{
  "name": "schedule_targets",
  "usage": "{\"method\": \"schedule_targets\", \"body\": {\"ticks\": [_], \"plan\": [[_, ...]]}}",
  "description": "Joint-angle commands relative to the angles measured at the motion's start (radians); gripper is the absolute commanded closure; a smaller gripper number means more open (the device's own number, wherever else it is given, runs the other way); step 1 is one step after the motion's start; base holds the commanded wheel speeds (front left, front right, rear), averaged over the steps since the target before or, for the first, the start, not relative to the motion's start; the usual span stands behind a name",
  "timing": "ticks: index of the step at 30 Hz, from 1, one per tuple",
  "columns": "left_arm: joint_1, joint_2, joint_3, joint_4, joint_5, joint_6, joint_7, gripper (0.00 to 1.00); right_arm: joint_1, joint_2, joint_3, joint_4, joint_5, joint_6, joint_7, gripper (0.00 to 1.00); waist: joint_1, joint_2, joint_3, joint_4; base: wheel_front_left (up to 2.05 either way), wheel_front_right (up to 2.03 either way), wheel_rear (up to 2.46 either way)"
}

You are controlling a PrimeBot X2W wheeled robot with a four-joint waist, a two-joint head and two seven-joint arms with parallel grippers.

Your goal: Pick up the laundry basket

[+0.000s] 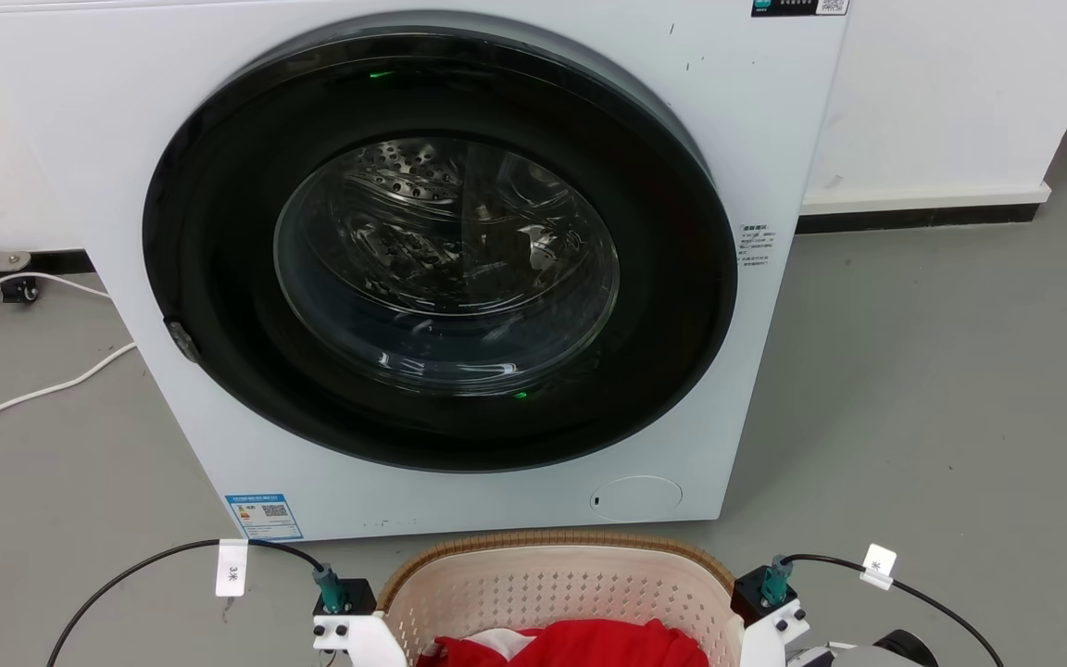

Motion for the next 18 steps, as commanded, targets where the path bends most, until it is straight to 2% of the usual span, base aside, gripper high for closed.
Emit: {"method": "schedule_targets", "body": {"ticks": [1,18], "plan": [[-0.006,0.014,-0.015,0.000,0.003,-0.026,0.006,1.00,-0.002,-0.023,0.006,0.006,-0.017,-0.002,-0.005,1.00,0.0000,0.0000,0.000,0.000,0.00,0.00,0.00],[-0.009,0.014,-0.042,0.003,-0.023,-0.026,0.000,1.00,0.002,-0.029,0.006,0.004,-0.023,-0.002,-0.001,1.00,0.0000,0.0000,-0.003,0.002,0.00,0.00,0.00]]}}
